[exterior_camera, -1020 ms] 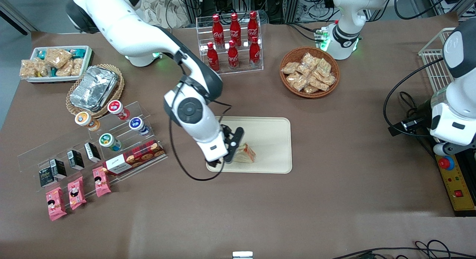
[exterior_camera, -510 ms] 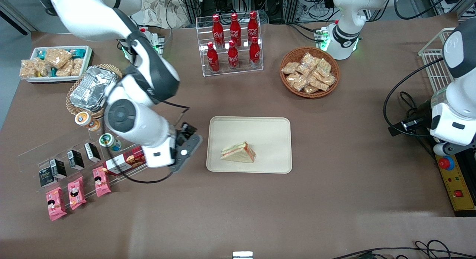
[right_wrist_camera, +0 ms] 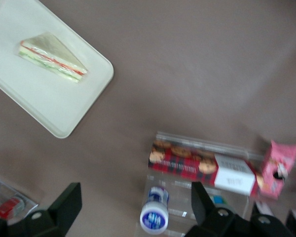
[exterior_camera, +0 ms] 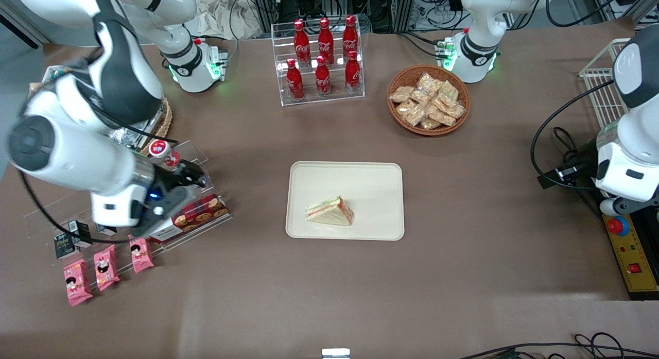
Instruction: Place sandwich on tray
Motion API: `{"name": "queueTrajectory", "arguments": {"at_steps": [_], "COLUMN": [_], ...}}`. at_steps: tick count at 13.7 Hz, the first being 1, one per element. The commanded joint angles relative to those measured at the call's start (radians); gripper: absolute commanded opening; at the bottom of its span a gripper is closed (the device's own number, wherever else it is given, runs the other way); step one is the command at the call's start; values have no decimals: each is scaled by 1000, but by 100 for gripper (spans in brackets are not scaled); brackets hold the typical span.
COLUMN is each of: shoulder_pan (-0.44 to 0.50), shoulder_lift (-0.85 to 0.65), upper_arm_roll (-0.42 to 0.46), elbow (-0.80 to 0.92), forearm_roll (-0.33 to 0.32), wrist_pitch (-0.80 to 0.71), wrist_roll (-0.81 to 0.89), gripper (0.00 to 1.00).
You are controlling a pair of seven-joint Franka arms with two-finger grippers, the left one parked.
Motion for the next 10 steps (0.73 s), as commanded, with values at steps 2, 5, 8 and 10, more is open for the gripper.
{"name": "queueTrajectory", "arguments": {"at_steps": [2, 5, 8, 10], "shoulder_pan": [-2, -4, -2, -4], "shoulder_lift": [-104, -127, -132, -132], "upper_arm_roll": [-86, -164, -215, -256], "elbow": [-22, -19, -13, -8], "forearm_roll": [28, 28, 19, 13], "wrist_pitch": [-66, -90, -92, -91], "wrist_roll": [138, 132, 128, 131], "gripper": [99, 99, 99, 99]}}
